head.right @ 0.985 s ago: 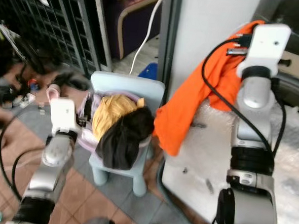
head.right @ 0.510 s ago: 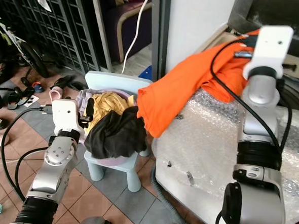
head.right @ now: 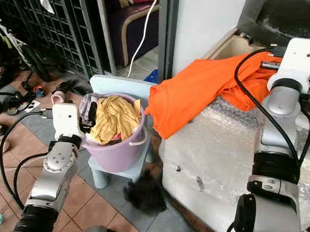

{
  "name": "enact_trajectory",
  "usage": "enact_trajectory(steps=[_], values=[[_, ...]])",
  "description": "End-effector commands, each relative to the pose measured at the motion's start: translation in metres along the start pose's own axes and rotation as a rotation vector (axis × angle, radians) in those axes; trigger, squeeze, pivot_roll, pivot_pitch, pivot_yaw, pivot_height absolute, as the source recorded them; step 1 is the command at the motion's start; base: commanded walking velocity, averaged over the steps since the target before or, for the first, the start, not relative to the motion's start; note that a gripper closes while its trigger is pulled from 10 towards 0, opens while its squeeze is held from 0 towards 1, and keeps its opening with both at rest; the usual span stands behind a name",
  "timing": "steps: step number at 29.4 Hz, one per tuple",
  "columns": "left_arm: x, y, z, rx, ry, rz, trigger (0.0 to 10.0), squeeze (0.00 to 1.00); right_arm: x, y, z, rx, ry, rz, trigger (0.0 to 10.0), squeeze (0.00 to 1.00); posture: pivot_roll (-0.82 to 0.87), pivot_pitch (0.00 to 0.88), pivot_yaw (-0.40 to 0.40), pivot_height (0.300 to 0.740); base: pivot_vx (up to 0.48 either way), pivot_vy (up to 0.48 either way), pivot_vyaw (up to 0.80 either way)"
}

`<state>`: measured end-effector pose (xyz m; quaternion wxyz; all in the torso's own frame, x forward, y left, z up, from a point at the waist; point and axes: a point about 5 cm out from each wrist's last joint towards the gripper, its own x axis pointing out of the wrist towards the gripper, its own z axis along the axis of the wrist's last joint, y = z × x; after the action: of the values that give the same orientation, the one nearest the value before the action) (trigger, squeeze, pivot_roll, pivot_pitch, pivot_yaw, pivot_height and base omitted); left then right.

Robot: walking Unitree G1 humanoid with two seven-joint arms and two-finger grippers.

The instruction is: Clothes washing

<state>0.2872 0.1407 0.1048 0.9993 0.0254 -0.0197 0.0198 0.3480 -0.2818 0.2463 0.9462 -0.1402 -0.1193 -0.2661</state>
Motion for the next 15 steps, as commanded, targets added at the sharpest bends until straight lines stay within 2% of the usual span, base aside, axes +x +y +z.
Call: enact_trajectory(steps=[1, 8, 15], values=[[-0.001, 0.001, 0.002, -0.003, -0.016, -0.002, 10.0, 0.0, 0.002, -0.006, 0.012, 0.007, -0.041, -0.041, 10.0, 0.0, -0.07, 0.0, 0.081, 0.74, 0.0, 0.0, -0.79], [-0.001, -0.001, 0.003, -0.007, -0.019, -0.012, 10.0, 0.0, 0.004, -0.013, 0.011, 0.001, -0.039, -0.082, 10.0, 0.0, -0.07, 0.0, 0.084, 0.74, 0.0, 0.0, -0.79], [0.0, -0.001, 0.002, -0.005, -0.011, -0.013, 10.0, 0.0, 0.013, -0.044, 0.01, -0.057, -0.021, -0.242, 10.0, 0.0, -0.07, 0.0, 0.083, 0.74, 0.0, 0.0, -0.79]])
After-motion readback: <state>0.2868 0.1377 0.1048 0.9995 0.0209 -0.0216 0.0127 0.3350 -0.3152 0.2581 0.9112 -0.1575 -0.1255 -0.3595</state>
